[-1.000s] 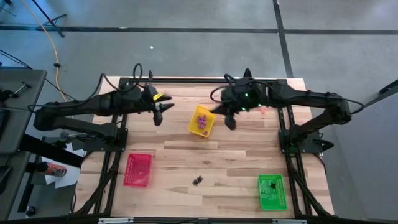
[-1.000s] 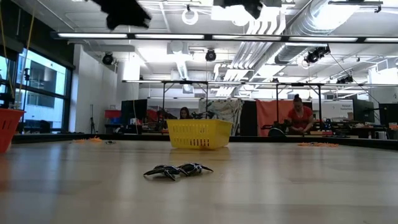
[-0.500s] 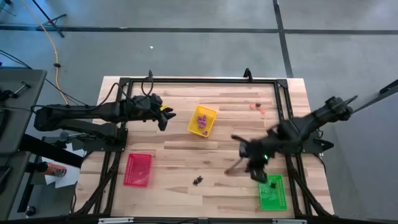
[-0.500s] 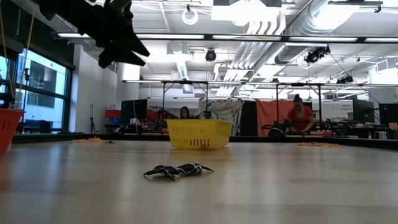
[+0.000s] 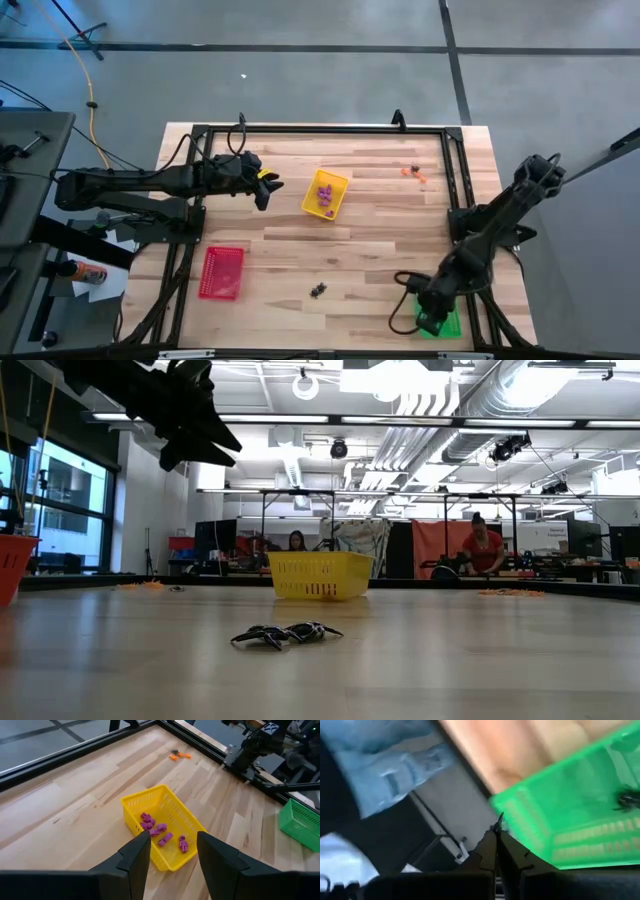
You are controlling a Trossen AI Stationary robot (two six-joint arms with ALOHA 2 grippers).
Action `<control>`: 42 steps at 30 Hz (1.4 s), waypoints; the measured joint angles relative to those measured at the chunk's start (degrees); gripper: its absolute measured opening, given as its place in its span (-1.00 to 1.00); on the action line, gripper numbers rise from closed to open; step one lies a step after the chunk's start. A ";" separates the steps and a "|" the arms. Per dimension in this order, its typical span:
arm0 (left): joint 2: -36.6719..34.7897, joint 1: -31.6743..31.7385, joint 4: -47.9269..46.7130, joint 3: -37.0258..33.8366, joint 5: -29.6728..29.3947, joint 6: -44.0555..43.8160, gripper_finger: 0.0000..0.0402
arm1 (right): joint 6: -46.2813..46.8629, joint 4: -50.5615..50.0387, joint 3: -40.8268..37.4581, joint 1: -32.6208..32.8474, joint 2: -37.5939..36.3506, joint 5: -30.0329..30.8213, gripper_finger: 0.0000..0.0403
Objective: Sort Halloween decoration
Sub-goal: Put the black spider toy into the green bin
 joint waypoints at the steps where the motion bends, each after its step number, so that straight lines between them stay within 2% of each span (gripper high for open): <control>1: 0.00 0.00 0.00 0.00 -0.06 0.06 -0.24 | 0.24 0.07 -1.28 0.39 0.01 0.44 -1.00; 8: 0.00 0.00 0.00 0.00 -0.20 -0.10 -0.24 | -10.09 -1.11 -2.99 4.98 1.15 9.07 -1.00; 14: 0.00 0.00 0.00 0.02 -0.25 -2.36 -0.24 | -20.57 -6.52 0.60 9.76 10.51 8.85 -1.00; 17: 0.00 0.00 0.02 0.02 -0.46 -2.57 -0.24 | -22.51 -10.07 3.27 10.37 14.73 12.13 -1.00; 21: 0.00 0.00 0.26 0.02 -0.64 -3.16 -0.24 | -22.74 -10.39 4.84 10.37 17.91 17.50 -1.00; 27: 0.00 0.00 1.46 0.02 -0.68 -4.06 -0.24 | -22.75 -10.59 5.08 10.61 20.79 17.88 -1.00; 35: 0.00 0.00 2.67 0.04 -0.68 -4.04 -0.24 | -21.79 -9.72 5.02 10.60 20.98 17.97 -0.98; 39: 0.00 0.00 2.64 0.04 -0.68 -4.01 -0.24 | -19.78 -9.17 4.95 10.59 21.11 18.08 -0.87; 42: 0.00 0.00 2.64 0.04 -0.68 -3.99 -0.24 | -18.77 -8.78 4.84 10.59 21.14 17.63 -0.69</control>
